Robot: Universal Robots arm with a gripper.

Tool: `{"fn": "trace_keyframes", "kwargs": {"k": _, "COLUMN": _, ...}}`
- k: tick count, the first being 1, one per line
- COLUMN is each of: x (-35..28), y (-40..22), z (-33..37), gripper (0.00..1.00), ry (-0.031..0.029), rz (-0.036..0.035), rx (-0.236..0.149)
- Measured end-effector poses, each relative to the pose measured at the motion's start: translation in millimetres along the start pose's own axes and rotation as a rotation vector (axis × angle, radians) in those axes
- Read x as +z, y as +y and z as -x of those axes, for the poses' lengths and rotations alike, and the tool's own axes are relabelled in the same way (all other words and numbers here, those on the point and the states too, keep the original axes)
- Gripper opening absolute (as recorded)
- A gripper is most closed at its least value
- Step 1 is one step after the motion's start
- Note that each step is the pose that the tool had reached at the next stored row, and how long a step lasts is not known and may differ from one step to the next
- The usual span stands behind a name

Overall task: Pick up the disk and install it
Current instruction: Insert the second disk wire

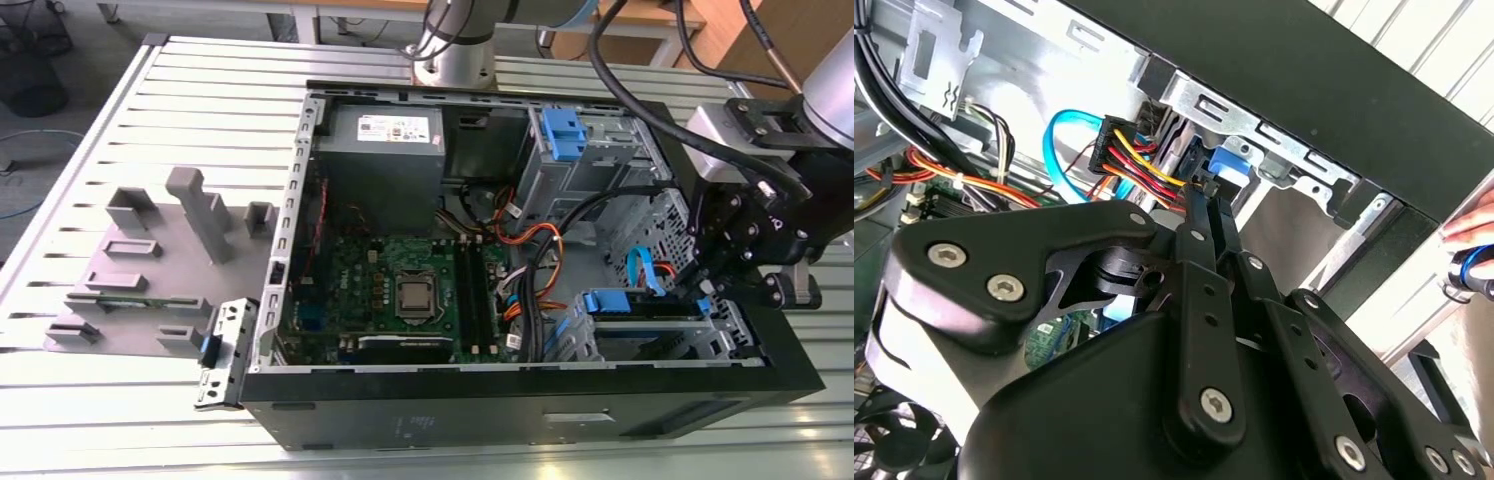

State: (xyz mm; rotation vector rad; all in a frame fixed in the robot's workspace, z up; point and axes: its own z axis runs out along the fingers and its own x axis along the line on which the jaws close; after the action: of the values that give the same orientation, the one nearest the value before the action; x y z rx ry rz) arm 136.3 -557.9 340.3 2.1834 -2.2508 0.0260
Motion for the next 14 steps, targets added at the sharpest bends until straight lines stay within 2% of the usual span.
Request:
{"fn": "trace_keyframes", "kwargs": {"k": 3, "x": 1.1, "y": 0.0, "z": 0.1, "gripper": 0.16, "ry": 0.0047, "rz": -0.0002, "rx": 0.0}}
{"fn": "trace_keyframes", "kwargs": {"k": 12, "x": 1.3, "y": 0.0, "z": 0.1, "gripper": 0.17, "ry": 0.0044, "rz": -0.0001, "rx": 0.0}}
{"fn": "trace_keyframes", "kwargs": {"k": 13, "x": 1.3, "y": 0.0, "z": 0.1, "gripper": 0.24, "ry": 0.0045, "rz": -0.0002, "rx": 0.0}}
{"fn": "trace_keyframes", "kwargs": {"k": 14, "x": 1.3, "y": 0.0, "z": 0.1, "gripper": 0.24, "ry": 0.0044, "rz": -0.0001, "rx": 0.0}}
